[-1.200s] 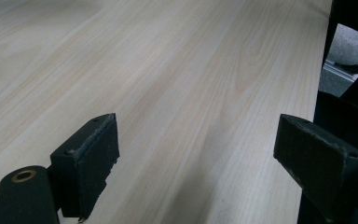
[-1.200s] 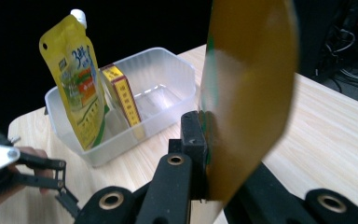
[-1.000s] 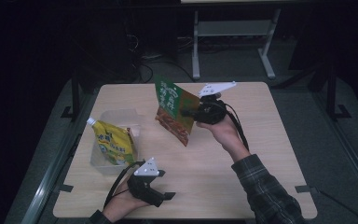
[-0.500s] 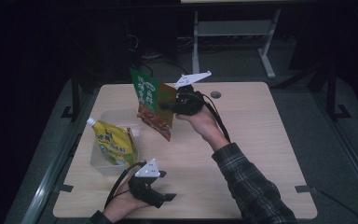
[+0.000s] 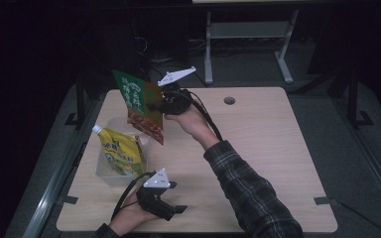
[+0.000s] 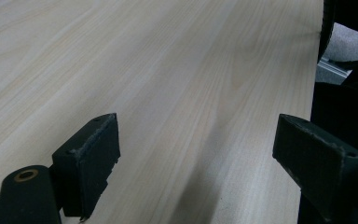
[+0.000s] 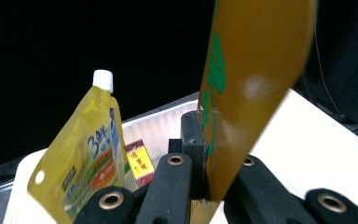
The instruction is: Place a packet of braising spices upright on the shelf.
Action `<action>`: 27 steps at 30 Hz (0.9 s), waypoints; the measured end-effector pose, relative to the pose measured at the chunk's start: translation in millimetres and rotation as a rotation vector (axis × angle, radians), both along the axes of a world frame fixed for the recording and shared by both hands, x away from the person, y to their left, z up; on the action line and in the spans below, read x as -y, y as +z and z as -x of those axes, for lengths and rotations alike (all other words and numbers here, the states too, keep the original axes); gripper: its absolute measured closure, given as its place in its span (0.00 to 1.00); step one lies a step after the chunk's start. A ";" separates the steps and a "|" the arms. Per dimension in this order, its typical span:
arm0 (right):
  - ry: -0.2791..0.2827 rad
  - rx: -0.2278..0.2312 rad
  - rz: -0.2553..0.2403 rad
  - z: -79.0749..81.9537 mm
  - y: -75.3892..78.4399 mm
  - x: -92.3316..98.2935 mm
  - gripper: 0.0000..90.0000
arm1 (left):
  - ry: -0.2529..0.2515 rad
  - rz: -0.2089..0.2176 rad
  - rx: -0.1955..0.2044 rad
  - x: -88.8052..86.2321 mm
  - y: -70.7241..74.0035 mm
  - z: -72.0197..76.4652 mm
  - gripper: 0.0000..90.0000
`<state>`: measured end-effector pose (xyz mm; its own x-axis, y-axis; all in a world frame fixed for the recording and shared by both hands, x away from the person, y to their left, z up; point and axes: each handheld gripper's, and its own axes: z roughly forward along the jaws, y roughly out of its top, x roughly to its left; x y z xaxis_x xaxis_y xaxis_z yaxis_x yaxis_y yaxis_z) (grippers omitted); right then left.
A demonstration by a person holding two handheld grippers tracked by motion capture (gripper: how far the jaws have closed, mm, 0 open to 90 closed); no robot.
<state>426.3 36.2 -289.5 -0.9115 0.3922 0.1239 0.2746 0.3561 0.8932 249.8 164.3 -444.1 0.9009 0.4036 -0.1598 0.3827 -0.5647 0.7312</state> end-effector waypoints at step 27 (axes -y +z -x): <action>0.006 -0.004 0.025 -19.5 -22.4 -63.0 1.00 | -0.015 0.005 -0.004 0.7 0.5 -0.5 0.16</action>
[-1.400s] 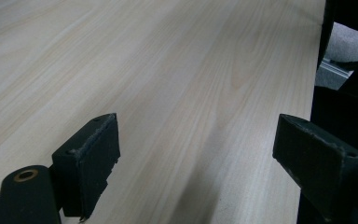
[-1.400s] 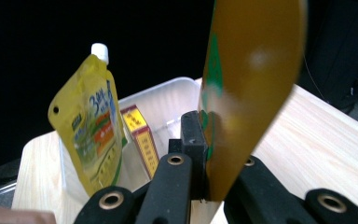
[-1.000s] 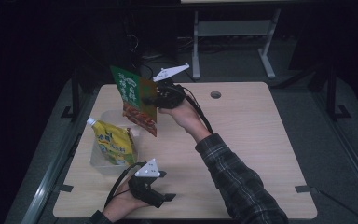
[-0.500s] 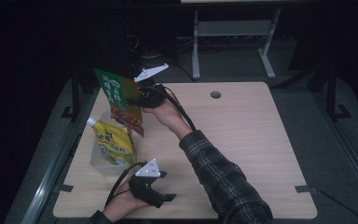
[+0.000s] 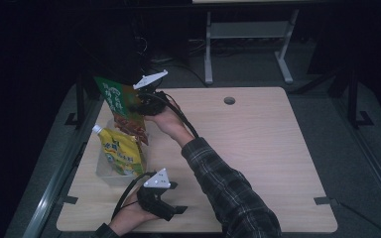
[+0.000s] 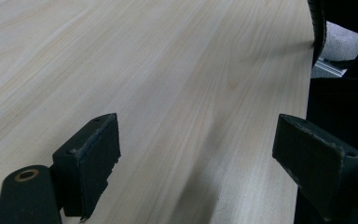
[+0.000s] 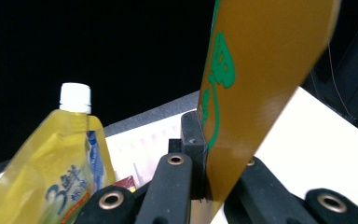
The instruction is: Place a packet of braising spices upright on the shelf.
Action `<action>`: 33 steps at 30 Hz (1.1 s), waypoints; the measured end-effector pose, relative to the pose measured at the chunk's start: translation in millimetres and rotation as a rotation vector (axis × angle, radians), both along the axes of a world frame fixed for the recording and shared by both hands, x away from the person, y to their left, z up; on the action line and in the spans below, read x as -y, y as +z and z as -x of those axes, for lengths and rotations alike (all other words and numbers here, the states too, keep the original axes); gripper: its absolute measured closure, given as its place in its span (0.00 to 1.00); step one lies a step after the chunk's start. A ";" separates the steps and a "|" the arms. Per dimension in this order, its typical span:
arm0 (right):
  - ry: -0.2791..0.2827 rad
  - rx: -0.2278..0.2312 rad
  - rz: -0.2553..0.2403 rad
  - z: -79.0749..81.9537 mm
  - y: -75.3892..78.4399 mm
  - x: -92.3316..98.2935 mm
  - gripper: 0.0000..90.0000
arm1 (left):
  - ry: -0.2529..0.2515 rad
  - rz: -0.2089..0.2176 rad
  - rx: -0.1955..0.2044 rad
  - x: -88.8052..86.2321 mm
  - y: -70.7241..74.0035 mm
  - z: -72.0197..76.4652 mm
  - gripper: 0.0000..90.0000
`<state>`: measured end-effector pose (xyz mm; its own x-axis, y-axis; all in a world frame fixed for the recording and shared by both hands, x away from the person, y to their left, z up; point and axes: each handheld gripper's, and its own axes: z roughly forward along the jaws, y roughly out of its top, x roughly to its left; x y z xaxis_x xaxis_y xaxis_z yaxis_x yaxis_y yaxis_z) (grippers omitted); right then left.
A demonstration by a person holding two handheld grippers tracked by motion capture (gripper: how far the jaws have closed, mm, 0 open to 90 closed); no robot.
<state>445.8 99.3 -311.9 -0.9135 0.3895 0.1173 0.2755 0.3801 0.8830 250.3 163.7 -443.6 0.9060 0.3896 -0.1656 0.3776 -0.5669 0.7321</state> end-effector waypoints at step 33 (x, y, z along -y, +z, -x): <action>0.021 -0.002 0.082 0.6 -28.5 -17.8 0.80 | -0.014 -0.012 -0.008 3.3 -2.8 0.4 0.16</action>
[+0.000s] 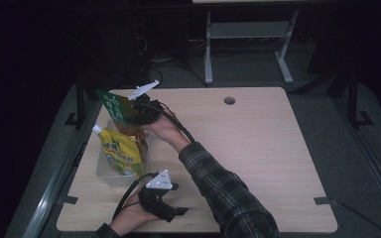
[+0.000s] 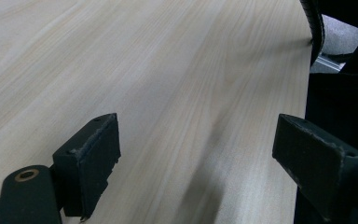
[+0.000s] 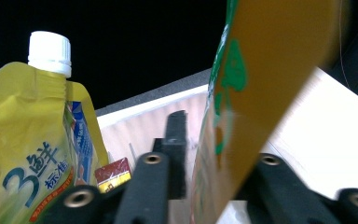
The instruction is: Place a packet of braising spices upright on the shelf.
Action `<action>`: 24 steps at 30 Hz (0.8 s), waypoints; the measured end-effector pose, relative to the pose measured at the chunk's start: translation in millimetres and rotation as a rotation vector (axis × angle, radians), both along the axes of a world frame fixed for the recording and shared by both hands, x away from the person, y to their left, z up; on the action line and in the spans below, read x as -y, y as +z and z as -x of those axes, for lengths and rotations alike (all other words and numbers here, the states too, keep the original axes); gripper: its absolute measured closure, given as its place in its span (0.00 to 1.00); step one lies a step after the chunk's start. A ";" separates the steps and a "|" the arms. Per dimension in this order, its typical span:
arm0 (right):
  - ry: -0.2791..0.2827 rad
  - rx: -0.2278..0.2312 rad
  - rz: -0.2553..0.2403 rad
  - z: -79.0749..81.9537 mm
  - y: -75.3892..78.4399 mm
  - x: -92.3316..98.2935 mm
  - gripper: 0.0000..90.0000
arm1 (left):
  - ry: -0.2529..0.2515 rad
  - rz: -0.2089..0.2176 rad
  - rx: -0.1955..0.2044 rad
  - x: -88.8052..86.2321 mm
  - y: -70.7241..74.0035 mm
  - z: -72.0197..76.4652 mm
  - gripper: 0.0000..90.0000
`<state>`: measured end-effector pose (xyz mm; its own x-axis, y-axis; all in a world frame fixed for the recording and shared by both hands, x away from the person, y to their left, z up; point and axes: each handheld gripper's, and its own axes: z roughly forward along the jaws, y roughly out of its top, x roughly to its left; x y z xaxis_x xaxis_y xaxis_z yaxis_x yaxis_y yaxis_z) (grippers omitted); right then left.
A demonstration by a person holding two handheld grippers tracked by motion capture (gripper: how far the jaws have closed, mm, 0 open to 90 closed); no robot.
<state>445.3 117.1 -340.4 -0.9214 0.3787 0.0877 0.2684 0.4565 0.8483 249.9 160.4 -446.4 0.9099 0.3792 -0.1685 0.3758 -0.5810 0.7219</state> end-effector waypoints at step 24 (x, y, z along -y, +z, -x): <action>-0.101 -0.013 -0.011 23.7 -3.6 98.4 0.40 | 0.001 -0.006 0.025 1.9 1.7 -2.4 0.16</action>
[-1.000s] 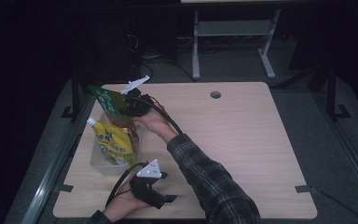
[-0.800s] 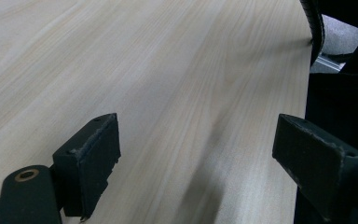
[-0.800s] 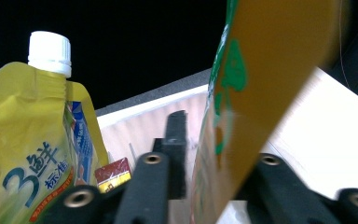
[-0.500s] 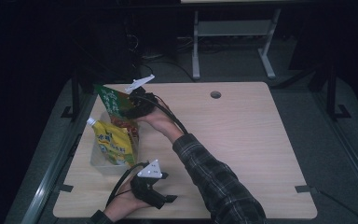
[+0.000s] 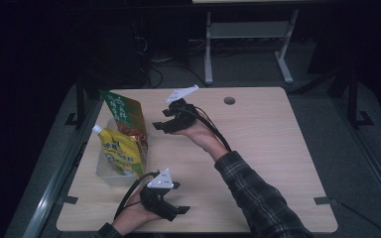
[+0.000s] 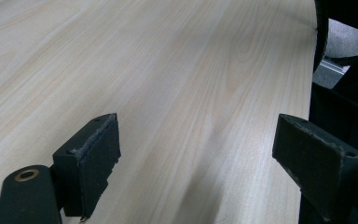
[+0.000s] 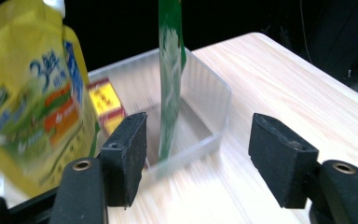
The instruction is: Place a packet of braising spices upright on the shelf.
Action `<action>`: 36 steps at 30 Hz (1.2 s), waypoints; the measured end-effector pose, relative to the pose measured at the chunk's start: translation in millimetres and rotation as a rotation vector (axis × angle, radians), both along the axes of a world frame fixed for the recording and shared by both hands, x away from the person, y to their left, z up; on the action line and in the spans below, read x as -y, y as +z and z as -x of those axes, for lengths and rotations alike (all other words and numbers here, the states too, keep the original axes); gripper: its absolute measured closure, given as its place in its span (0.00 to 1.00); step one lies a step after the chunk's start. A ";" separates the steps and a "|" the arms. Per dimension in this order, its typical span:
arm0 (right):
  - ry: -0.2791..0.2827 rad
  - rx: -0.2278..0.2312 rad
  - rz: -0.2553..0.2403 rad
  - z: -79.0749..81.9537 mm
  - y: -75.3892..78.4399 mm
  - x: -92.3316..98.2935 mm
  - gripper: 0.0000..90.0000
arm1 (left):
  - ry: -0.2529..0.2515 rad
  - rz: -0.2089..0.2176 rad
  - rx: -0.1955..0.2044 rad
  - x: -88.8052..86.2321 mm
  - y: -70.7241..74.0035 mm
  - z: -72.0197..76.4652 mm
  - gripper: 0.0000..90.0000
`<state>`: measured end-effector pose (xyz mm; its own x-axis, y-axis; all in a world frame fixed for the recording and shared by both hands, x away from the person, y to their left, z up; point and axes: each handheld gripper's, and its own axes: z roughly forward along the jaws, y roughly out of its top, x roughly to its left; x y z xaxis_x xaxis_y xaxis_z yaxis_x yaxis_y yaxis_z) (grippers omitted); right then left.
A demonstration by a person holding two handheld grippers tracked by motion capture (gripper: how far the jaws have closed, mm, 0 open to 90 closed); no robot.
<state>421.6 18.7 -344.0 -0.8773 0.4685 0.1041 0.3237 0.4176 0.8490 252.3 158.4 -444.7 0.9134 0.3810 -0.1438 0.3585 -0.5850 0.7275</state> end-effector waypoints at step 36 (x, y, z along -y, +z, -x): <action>-0.164 -0.071 0.171 132.8 -82.2 173.9 0.33 | 0.042 -0.036 0.010 -12.7 -1.4 -6.1 0.16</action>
<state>288.8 -155.2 -426.1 -0.7817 0.6198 0.0693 0.4550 0.4908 0.7431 258.4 171.1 -446.1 0.8979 0.4235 -0.1201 0.3759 -0.5956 0.7099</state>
